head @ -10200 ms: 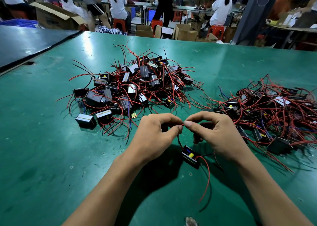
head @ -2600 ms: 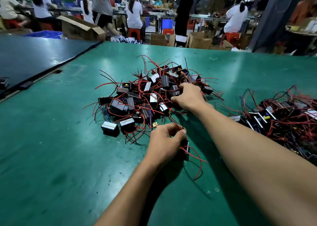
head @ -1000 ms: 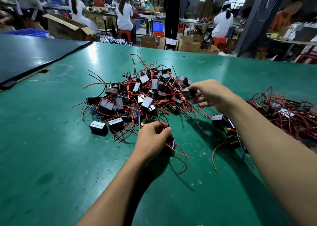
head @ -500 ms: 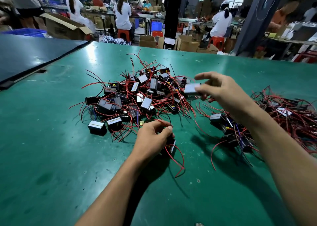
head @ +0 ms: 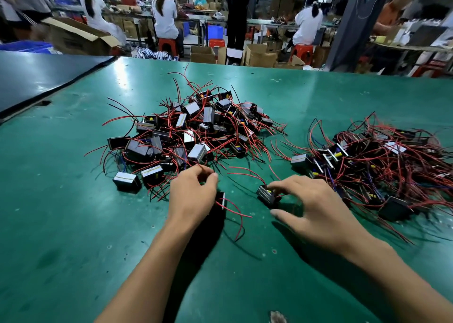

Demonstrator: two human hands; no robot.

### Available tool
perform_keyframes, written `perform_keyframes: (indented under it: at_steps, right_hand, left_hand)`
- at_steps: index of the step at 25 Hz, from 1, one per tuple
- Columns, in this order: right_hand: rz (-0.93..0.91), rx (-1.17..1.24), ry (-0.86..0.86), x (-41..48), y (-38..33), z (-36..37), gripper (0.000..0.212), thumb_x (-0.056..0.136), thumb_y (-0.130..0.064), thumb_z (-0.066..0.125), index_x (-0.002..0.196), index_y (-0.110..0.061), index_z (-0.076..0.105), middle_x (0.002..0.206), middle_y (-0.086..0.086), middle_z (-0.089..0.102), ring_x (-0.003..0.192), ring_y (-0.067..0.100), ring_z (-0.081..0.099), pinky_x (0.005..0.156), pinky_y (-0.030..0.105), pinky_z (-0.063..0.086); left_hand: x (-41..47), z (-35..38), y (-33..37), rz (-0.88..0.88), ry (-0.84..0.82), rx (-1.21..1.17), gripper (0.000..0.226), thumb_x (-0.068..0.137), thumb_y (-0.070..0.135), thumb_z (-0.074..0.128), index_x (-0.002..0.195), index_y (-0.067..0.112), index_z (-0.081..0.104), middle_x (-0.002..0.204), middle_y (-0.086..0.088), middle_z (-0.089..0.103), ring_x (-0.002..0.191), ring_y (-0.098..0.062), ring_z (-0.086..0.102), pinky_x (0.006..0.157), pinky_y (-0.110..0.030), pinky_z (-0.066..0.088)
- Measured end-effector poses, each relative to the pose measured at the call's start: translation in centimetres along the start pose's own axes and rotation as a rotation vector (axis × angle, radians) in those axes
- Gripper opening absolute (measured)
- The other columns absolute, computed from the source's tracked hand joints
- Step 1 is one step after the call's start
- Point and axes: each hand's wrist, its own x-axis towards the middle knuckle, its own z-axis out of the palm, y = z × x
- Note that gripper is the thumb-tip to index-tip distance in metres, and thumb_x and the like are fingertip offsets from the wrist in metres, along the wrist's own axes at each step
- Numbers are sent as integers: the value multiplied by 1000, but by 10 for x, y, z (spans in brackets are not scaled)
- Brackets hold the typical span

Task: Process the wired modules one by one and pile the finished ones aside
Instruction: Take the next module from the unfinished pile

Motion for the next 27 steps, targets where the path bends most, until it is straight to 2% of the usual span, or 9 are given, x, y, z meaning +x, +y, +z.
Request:
perform_keyframes:
  at_steps: [2,4,5,9,11,13,16,22,27]
  right_hand:
    - [129,293,214,2,2,-7,26,84,-27,75,109,-23,72,100,-13,72,91,4,67,85,21,51]
    - [324,529,410,11,10,-15,16,91,-15,69,101,-27,71,86,-12,72,77,6,68,73,20,53]
    - [401,595,407,18,17,-21,20,93,-10,66,100,-28,70,82,-10,72,71,8,68,68,21,54]
    - [406,641,-180,38,32,-32,32,94,2,62,104,-27,73,91,-1,74,69,10,69,70,18,54]
    - [322,580,-366,39,29,-25,33,93,-1,66,106,-30,74,88,-13,74,67,1,65,70,13,51]
    - [222,528,-406,37,25,-17,31,92,-6,69,106,-32,74,77,-24,69,60,-4,53,65,8,41]
    - [206,555,-405,35,24,-15,29,94,-8,67,101,-34,78,84,-5,71,68,10,56,68,23,43]
    - [225,551,-578,23,21,-20,33,95,-8,65,104,-37,77,92,-12,75,73,4,59,72,19,47]
    - [286,508,-513,20,19,-23,18,93,-20,70,95,-36,78,84,-9,77,71,1,67,69,21,53]
  left_hand:
    - [2,-4,0,-63,15,-48,7,88,25,68,85,22,73,78,8,71,76,-9,66,80,-27,53]
    - [1,-4,1,-47,4,-47,7,88,25,68,85,20,73,81,5,72,79,-11,67,81,-28,54]
    - [-1,-3,2,-28,-6,-37,8,88,24,68,86,19,74,80,5,72,79,-11,67,80,-27,54]
    - [-7,0,9,-6,-160,-168,8,90,16,67,83,16,72,71,3,74,68,-9,70,67,-18,54]
    - [-10,1,12,8,-293,-223,8,90,12,67,83,13,71,70,1,75,67,-11,70,66,-20,54]
    - [-12,2,13,31,-377,-223,7,90,12,67,85,12,71,73,-1,75,74,-16,72,75,-29,57]
    - [-10,4,10,43,-357,-233,7,92,15,66,88,12,71,83,-3,76,83,-20,73,85,-38,57]
    - [-11,6,10,37,-253,-246,6,93,18,66,89,16,70,89,-5,75,83,-19,71,81,-36,58]
    - [-10,1,12,88,-185,-302,8,93,18,66,86,16,71,79,-4,72,75,-20,68,73,-34,59]
